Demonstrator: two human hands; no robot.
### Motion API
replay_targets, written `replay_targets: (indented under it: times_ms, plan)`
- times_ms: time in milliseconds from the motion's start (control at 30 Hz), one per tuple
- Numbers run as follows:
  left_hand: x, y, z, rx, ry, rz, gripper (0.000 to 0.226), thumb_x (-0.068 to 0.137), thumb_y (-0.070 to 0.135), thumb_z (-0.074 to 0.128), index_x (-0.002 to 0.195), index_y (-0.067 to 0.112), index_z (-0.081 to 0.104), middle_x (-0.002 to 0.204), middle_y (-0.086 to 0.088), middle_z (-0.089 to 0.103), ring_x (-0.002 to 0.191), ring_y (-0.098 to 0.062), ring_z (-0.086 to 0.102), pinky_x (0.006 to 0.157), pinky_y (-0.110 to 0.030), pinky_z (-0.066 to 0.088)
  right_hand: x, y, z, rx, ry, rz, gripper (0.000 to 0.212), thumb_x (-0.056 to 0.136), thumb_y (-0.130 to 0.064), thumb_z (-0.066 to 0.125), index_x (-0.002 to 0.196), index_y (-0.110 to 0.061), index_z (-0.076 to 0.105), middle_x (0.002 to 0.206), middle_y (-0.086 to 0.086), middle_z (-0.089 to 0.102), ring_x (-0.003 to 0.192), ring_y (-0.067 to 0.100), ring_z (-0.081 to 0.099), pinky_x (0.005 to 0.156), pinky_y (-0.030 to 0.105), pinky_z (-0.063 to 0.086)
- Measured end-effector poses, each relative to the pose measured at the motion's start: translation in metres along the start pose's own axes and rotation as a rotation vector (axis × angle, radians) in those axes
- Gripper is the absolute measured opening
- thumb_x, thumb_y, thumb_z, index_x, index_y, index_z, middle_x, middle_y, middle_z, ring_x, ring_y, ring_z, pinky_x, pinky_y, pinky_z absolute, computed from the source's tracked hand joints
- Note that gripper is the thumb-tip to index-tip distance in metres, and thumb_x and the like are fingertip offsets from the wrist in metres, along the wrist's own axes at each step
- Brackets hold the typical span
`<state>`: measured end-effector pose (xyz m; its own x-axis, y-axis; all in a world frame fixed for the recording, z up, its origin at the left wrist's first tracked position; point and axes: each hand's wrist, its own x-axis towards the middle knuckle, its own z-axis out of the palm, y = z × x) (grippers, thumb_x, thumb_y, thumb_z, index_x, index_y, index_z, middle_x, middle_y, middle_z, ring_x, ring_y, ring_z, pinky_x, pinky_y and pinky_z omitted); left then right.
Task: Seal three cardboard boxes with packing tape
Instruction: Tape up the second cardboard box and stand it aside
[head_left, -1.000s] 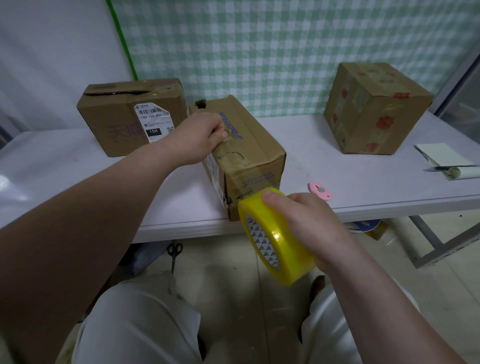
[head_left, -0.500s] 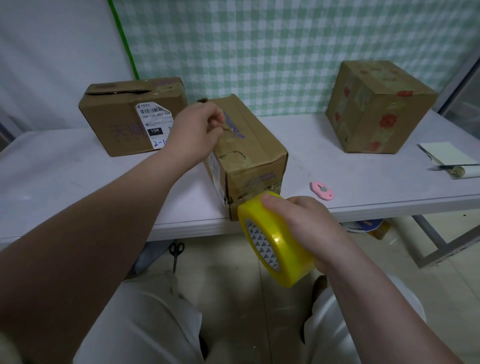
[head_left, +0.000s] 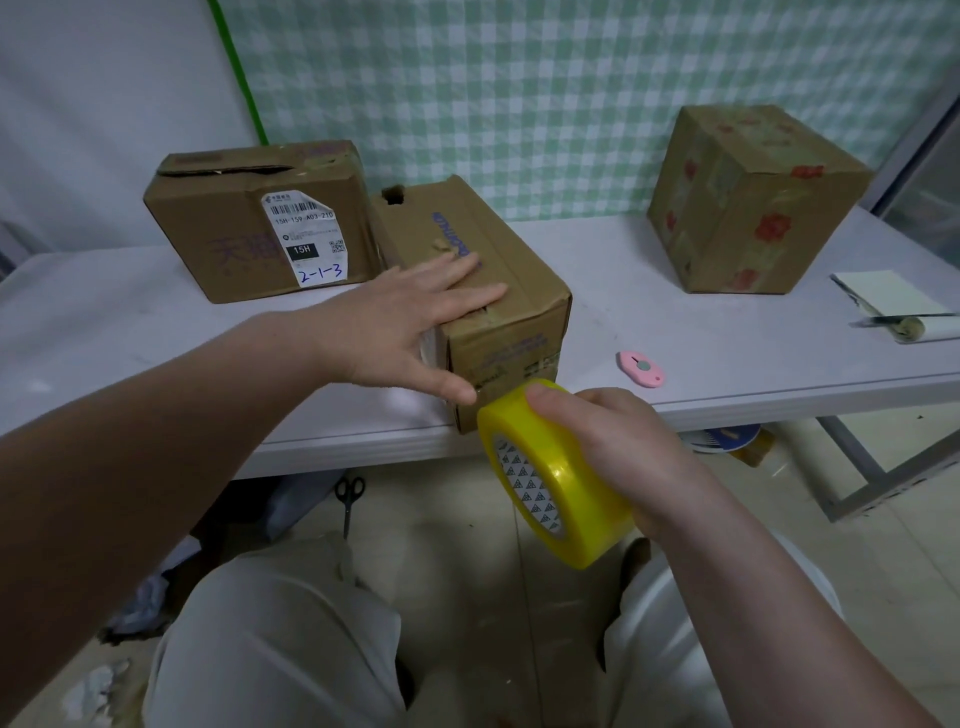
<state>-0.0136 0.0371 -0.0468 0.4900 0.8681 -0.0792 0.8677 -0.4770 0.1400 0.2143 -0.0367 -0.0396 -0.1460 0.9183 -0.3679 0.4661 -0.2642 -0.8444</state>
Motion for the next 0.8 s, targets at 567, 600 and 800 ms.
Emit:
replay_targets:
  times_ms: [567,600,800]
  plan:
    - [-0.003,0.011,0.012,0.077,0.169,-0.001,0.086,0.084,0.052,0.055,0.152,0.02,0.012,0.16,-0.005,0.005,0.147,-0.016,0.003,0.118,-0.036,-0.001,-0.003,0.005,0.005,0.058,-0.022,-0.012,0.034,0.089,-0.049,0.057,0.07,-0.021,0.056,0.088,0.005,0.066,0.084,0.022,0.063,0.084,0.043,0.051]
    - [-0.003,0.01,0.012,0.084,0.175,0.005,0.085,0.085,0.05,0.057,0.152,0.02,0.012,0.16,-0.004,0.005,0.147,-0.016,0.002,0.118,-0.037,-0.001,-0.003,0.004,0.004,0.062,-0.02,-0.014,0.034,0.089,-0.049,0.057,0.069,-0.022,0.055,0.085,0.002,0.065,0.084,0.021,0.063,0.083,0.042,0.051]
    - [-0.007,0.012,0.022,0.105,0.286,0.103,0.075,0.088,0.038,0.06,0.149,0.016,0.022,0.156,-0.013,0.021,0.144,-0.02,0.012,0.117,-0.037,0.007,-0.006,0.008,0.004,0.026,0.005,-0.018,0.056,0.088,-0.049,0.059,0.101,0.005,0.061,0.102,0.022,0.066,0.09,0.036,0.065,0.084,0.049,0.052]
